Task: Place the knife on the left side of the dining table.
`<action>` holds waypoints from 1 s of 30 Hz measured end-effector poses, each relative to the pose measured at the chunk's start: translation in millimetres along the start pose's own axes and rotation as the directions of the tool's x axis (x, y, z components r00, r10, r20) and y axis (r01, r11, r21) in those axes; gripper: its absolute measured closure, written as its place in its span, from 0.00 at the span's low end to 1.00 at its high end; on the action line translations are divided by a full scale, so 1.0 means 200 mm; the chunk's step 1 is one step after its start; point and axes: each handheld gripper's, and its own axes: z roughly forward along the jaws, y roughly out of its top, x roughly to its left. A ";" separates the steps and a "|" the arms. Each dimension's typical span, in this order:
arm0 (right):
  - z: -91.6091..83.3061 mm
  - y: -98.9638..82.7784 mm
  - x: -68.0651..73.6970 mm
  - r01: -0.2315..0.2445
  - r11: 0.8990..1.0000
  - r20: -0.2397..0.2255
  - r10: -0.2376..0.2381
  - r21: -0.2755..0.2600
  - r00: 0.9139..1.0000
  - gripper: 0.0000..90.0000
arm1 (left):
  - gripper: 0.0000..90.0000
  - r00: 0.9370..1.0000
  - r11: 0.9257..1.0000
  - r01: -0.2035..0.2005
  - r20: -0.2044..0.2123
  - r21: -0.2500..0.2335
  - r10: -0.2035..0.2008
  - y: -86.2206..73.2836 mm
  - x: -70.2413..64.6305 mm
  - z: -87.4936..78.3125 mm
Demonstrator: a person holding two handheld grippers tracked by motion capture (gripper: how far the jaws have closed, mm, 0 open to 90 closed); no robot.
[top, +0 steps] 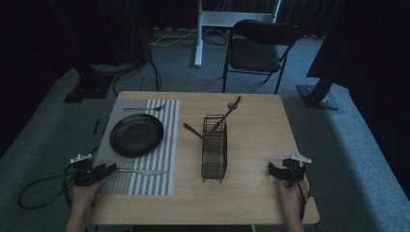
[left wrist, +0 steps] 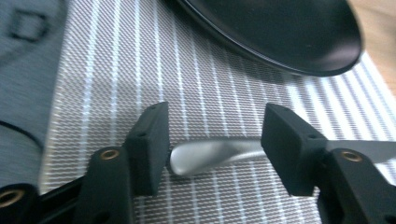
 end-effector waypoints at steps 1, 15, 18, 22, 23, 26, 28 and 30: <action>0.00 0.00 0.00 0.000 1.000 0.000 0.000 0.000 1.000 0.14 | 0.45 1.000 1.000 0.000 0.000 0.000 0.000 0.00 0.00 0.00; 0.00 0.00 0.00 0.000 1.000 0.000 0.000 0.000 1.000 0.14 | 0.32 0.989 0.994 -0.110 -0.104 -0.013 0.108 -0.16 -0.17 -0.06; 0.00 0.00 0.00 0.000 1.000 0.000 0.000 0.000 1.000 0.14 | 0.24 0.988 0.993 -0.118 -0.106 -0.023 0.115 -0.17 -0.20 -0.07; 0.00 0.00 0.00 0.000 1.000 0.000 0.000 0.000 1.000 0.14 | 0.11 0.981 0.987 -0.161 -0.107 0.005 0.161 -0.19 -0.23 -0.05; 0.00 0.00 0.00 0.000 1.000 0.000 0.000 0.000 1.000 0.14 | 0.09 0.981 0.987 -0.161 -0.107 0.005 0.161 -0.19 -0.23 -0.05; 0.00 0.00 0.00 0.000 1.000 0.000 0.000 0.000 1.000 0.14 | 0.09 0.974 0.984 -0.180 -0.139 0.011 0.180 -0.21 -0.24 -0.04; 0.00 0.00 0.00 0.000 1.000 0.000 0.000 0.000 1.000 0.14 | 0.00 0.970 0.982 -0.182 -0.158 0.042 0.186 -0.21 -0.24 -0.02; 0.00 0.00 0.00 0.000 1.000 0.000 0.000 0.000 1.000 0.14 | 0.00 0.964 0.981 -0.187 -0.184 0.049 0.193 -0.21 -0.25 -0.02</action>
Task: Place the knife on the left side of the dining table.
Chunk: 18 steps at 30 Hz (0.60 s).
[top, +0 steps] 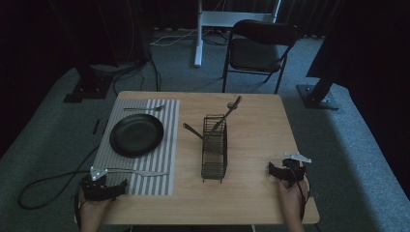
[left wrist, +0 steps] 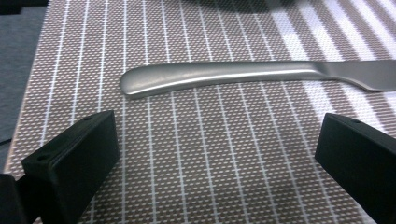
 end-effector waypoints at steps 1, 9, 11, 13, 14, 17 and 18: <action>0.00 0.00 0.00 0.001 1.000 0.000 -0.001 0.000 1.000 0.14 | 0.00 1.000 1.000 -0.005 -0.009 0.007 0.005 0.00 -0.01 0.00; 0.00 0.00 0.00 0.001 1.000 0.000 -0.001 0.000 1.000 0.14 | 0.00 0.999 1.000 0.016 -0.034 0.008 -0.015 0.00 -0.01 0.00; 0.00 0.00 0.00 0.000 1.000 0.000 0.000 0.000 1.000 0.14 | 0.00 0.999 1.000 0.016 -0.034 0.008 -0.016 0.00 -0.01 0.00; 0.00 0.00 0.00 0.000 1.000 0.000 0.000 0.000 1.000 0.14 | 0.00 0.999 1.000 0.016 -0.034 0.008 -0.016 0.00 -0.01 0.00; 0.00 0.00 0.00 0.000 1.000 0.000 0.000 0.000 1.000 0.14 | 0.00 0.999 1.000 0.016 -0.034 0.008 -0.016 0.00 -0.01 0.00; 0.00 0.00 0.00 0.000 1.000 0.000 0.000 0.000 1.000 0.14 | 0.00 0.999 1.000 0.016 -0.034 0.008 -0.015 0.00 -0.01 0.00; 0.00 0.00 0.00 0.000 1.000 0.000 0.000 0.000 1.000 0.14 | 0.00 0.999 1.000 0.016 -0.034 0.008 -0.015 0.00 -0.01 0.00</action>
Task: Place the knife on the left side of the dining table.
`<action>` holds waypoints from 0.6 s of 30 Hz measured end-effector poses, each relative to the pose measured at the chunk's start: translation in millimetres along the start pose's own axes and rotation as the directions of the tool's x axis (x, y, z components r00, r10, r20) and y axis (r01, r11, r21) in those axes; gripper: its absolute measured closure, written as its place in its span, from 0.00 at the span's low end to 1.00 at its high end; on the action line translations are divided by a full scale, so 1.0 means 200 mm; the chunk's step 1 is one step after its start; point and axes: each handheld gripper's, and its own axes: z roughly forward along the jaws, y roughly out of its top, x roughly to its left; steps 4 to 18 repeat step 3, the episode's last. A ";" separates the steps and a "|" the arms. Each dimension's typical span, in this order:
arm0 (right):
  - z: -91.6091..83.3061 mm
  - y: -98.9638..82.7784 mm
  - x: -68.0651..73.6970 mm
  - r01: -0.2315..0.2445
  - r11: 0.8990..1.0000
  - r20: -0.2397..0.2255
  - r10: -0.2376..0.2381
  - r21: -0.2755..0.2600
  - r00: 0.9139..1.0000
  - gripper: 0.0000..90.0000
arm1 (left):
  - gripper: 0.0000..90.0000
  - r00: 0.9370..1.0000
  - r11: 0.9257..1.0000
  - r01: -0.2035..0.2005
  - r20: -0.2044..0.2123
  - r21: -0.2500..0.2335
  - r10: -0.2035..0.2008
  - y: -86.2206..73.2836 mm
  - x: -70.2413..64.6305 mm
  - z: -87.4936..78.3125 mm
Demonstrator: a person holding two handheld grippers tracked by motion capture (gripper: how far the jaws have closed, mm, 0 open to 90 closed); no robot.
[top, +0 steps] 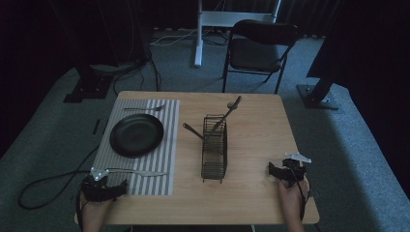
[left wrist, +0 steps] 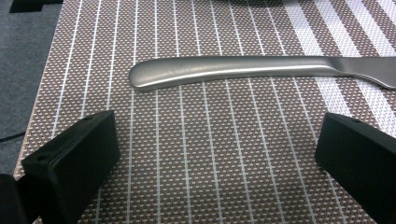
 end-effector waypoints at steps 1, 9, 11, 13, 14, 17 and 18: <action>0.00 0.00 0.00 0.000 1.000 0.000 0.000 0.000 1.000 0.14 | 0.00 1.000 1.000 0.000 0.000 0.000 0.000 0.00 0.00 0.00; 0.00 0.00 0.00 0.000 1.000 0.000 0.000 0.000 1.000 0.14 | 0.00 1.000 1.000 0.000 0.000 0.000 0.000 0.00 0.00 0.00; 0.00 0.00 0.00 0.000 1.000 0.000 0.000 0.000 1.000 0.14 | 0.00 1.000 1.000 0.000 0.000 0.000 0.000 0.00 0.00 0.00; 0.00 0.00 0.00 0.000 1.000 0.000 0.000 0.000 1.000 0.14 | 0.00 1.000 1.000 0.000 0.000 0.000 0.000 0.00 0.00 0.00; 0.00 0.00 0.00 0.000 1.000 0.000 0.000 0.000 1.000 0.14 | 0.00 1.000 1.000 0.000 0.000 0.000 0.000 0.00 0.00 0.00; 0.00 0.00 0.00 0.000 1.000 0.000 0.000 0.000 1.000 0.14 | 0.00 1.000 1.000 0.000 0.000 0.000 0.000 0.00 0.00 0.00; 0.00 0.00 0.00 0.000 1.000 0.000 0.000 0.000 1.000 0.14 | 0.00 1.000 1.000 0.000 0.000 0.000 0.000 0.00 0.00 0.00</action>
